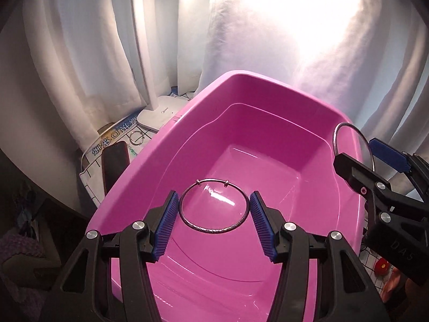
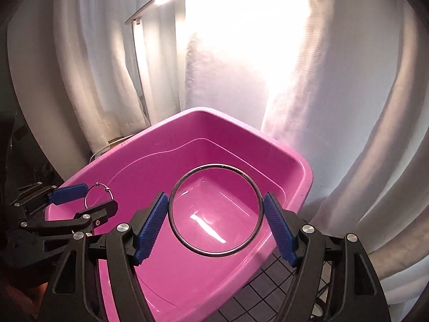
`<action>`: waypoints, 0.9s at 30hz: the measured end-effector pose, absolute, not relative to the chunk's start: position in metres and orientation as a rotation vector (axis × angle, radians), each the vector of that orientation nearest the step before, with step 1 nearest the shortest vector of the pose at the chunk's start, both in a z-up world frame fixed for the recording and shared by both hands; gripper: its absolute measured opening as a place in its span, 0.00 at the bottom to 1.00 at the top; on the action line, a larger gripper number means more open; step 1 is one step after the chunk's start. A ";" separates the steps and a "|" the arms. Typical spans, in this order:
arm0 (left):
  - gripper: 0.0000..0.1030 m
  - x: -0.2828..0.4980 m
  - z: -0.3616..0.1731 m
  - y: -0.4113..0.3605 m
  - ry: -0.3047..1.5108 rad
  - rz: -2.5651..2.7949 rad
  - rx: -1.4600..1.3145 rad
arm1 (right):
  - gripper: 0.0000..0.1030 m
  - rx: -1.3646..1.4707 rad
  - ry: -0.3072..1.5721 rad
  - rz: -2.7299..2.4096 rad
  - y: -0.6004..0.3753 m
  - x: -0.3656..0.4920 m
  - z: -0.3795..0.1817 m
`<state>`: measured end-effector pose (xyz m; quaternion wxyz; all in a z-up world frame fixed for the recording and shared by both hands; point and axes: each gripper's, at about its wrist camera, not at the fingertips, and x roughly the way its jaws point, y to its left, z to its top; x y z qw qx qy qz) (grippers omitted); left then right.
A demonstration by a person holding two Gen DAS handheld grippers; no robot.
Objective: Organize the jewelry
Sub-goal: 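Open both grippers to drop the hoops into the pink tub, then move both tools back over the remaining jewelry on the table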
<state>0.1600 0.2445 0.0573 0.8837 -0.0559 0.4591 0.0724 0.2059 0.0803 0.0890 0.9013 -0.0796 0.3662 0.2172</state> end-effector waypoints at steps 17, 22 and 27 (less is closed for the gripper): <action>0.53 0.185 0.023 0.267 1.092 0.165 -0.122 | 0.69 -0.216 0.958 0.401 0.116 0.244 0.036; 0.72 0.186 0.026 0.264 1.109 0.181 -0.108 | 0.69 -0.203 0.966 0.378 0.110 0.246 0.037; 0.80 0.183 0.028 0.263 1.106 0.184 -0.113 | 0.70 -0.192 0.955 0.382 0.104 0.242 0.043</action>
